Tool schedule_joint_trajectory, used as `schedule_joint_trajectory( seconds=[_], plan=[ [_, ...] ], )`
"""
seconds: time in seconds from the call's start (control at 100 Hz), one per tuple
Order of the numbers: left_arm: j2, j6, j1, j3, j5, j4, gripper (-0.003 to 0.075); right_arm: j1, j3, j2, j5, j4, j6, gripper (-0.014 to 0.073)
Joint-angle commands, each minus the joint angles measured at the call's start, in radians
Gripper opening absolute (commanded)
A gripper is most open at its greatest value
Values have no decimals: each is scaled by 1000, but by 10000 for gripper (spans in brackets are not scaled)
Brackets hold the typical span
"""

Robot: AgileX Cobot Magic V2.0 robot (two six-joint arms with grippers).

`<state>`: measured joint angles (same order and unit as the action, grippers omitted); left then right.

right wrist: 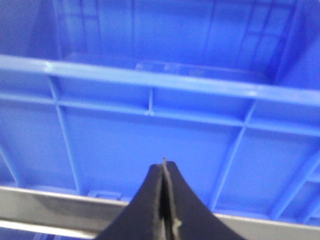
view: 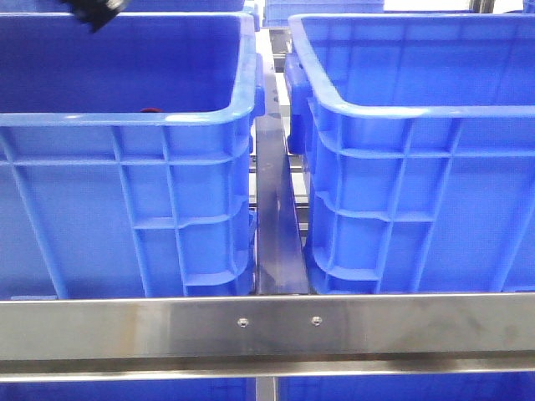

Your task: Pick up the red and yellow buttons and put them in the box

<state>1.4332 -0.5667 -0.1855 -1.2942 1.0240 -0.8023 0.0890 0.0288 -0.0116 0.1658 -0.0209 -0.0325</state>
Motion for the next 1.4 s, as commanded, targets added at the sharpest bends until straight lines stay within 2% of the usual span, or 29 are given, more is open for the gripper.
schedule_joint_trajectory(
  seconds=[0.0, 0.25, 0.45, 0.64, 0.81, 0.86, 0.9, 0.95, 1.02, 1.07, 1.12, 1.18, 1.39],
  plan=[
    [-40, -89, -28, -4, 6, -186, 148, 3, -16, -20, -116, -9, -4, -68],
    [-33, -110, -198, 10, -32, -219, 148, 3, -33, -20, -166, 116, -2, -68],
    [-33, -110, -285, 10, -118, -219, 148, 3, -165, -1, 30, 171, -2, -68],
    [-33, -110, -290, 10, -118, -219, 148, 3, -326, 86, 214, 186, -3, -68],
    [-33, -110, -290, 10, -120, -219, 148, 3, -449, 230, 317, 210, -3, -52],
    [-33, -110, -290, 10, -120, -219, 148, 3, -482, 276, 336, 223, -3, -10],
    [-33, -110, -290, 10, -120, -219, 148, 3, -512, 315, 351, 234, -3, 57],
    [-33, -110, -290, 10, -120, -219, 148, 3, -545, 358, 362, 251, -3, 171],
    [-33, -110, -290, 10, -120, -219, 148, 3, -588, 416, 371, 269, -3, 391],
    [-33, -110, -290, 10, -120, -219, 148, 3, -613, 448, 367, 274, -3, 508],
    [-33, -110, -290, 10, -120, -219, 148, 3, -636, 490, 367, 279, -3, 582],
    [-33, -110, -290, 10, -120, -219, 148, 3, -664, 532, 369, 301, -3, 608],
    [-33, -110, -290, 10, -118, -219, 148, 3, -784, 712, 390, 514, -38, 545]
  ],
)
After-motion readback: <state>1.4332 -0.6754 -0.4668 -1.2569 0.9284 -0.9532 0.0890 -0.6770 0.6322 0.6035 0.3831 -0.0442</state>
